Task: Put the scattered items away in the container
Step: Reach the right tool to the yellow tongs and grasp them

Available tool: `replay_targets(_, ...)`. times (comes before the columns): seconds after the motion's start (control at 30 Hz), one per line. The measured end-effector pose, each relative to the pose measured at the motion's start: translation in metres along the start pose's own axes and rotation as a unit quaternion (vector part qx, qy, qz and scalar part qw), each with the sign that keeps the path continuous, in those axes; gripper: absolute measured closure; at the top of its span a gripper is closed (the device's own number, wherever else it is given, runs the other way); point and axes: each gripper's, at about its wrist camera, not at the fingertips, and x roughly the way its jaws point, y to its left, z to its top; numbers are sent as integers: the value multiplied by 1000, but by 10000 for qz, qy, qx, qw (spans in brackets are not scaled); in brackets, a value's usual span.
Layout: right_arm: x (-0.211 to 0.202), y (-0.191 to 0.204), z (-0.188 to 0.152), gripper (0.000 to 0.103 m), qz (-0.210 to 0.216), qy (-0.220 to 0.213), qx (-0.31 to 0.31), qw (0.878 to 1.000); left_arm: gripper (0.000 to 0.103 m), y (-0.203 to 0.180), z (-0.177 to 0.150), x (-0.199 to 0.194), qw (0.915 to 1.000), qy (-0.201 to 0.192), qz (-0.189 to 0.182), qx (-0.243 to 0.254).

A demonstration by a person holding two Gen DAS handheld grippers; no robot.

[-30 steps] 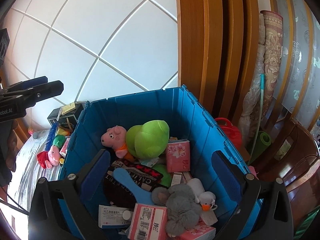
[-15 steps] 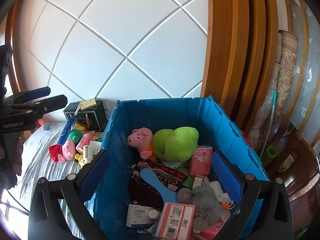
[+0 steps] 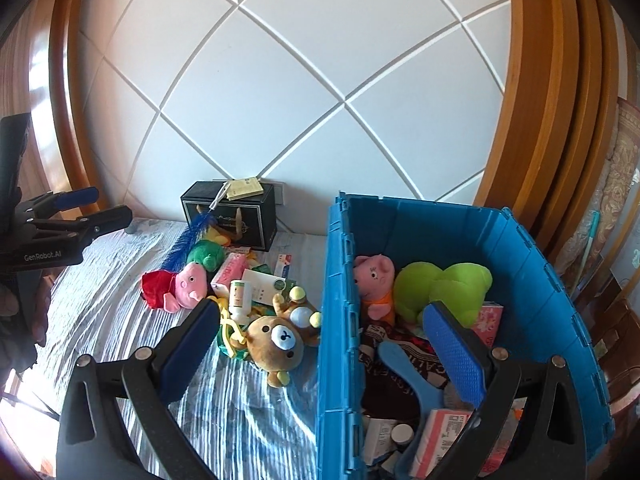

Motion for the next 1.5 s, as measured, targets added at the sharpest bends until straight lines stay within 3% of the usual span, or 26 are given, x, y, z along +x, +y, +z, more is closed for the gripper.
replay_targets(0.33, 71, 70, -18, 0, 249, 543, -219, 9980, 4, 88, -40, 17, 9988, 359, 269, -180)
replay_targets(0.57, 156, 131, -35, 0, 449, 1123, -818, 9893, 4, 140, -70, 29, 9968, 576, 365, -418)
replay_targets(0.83, 265, 199, -58, 0, 504, 1709, -1857, 9663, 4, 187, -116, 43, 9916, 871, 515, -805)
replay_targets(1.13, 372, 225, -90, 0, 107, 2319, -2729, 9336, 4, 212, -155, 47, 9859, 1121, 668, -1045)
replay_targets(1.23, 397, 227, -101, 18, -41, 2545, -2927, 9217, 4, 218, -161, 44, 9847, 1163, 744, -1068)
replay_targets(1.3, 410, 226, -107, 40, -103, 2731, -2980, 9146, 4, 222, -164, 44, 9834, 1200, 768, -1127)
replay_targets(1.47, 425, 223, -112, 45, -218, 2832, -3039, 9094, 4, 229, -168, 43, 9816, 1246, 829, -1184)
replay_targets(1.5, 426, 221, -111, 52, -247, 2843, -3044, 9088, 4, 230, -168, 44, 9814, 1252, 831, -1194)
